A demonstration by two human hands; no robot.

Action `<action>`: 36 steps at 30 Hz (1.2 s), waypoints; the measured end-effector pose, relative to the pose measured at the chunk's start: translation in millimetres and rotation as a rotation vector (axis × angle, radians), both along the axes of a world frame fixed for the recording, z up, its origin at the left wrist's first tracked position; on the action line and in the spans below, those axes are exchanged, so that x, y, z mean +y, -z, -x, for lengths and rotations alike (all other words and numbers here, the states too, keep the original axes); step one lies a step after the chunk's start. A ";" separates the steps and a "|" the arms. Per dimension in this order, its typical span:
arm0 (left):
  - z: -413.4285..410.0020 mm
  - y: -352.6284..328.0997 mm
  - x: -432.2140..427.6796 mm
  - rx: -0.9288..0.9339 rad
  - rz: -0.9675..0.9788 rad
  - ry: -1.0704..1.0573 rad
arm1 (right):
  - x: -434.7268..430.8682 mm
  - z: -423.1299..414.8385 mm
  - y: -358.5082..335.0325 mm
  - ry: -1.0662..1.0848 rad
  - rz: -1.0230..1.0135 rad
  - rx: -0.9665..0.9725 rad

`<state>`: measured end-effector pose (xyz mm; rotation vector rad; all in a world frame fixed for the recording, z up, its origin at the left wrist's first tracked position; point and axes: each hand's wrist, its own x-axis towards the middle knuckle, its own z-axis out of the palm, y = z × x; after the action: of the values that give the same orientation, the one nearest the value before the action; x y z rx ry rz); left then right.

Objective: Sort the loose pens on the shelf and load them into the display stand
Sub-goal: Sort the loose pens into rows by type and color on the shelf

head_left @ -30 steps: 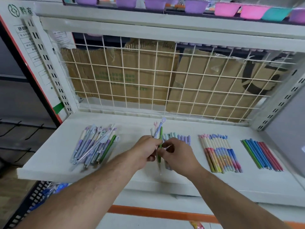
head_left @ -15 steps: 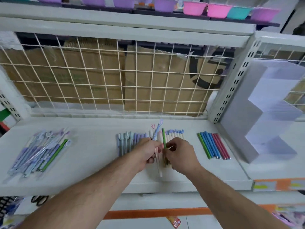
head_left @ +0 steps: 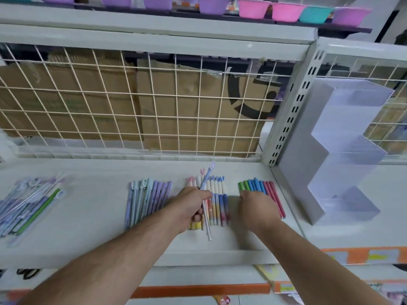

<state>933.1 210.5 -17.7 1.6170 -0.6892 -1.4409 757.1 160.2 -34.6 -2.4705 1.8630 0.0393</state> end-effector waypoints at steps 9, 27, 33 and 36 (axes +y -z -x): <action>-3.1 -2.8 -1.8 0.060 0.010 -0.004 | -3.1 -3.2 -5.3 0.006 -0.012 -0.046; -80.6 0.7 28.4 0.073 0.051 0.046 | 63.2 -118.0 -27.7 0.118 -0.577 -1.121; -109.7 10.6 35.4 0.048 0.058 -0.002 | 67.7 -142.6 -15.3 0.074 -0.389 -0.937; -116.0 9.9 35.9 0.028 0.047 -0.025 | 66.4 -141.3 -9.4 0.108 -0.248 -0.787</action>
<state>1049.1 246.4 -27.6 1.5615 -0.6795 -1.4163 898.4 226.6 -25.2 -1.8160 1.5084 -0.5754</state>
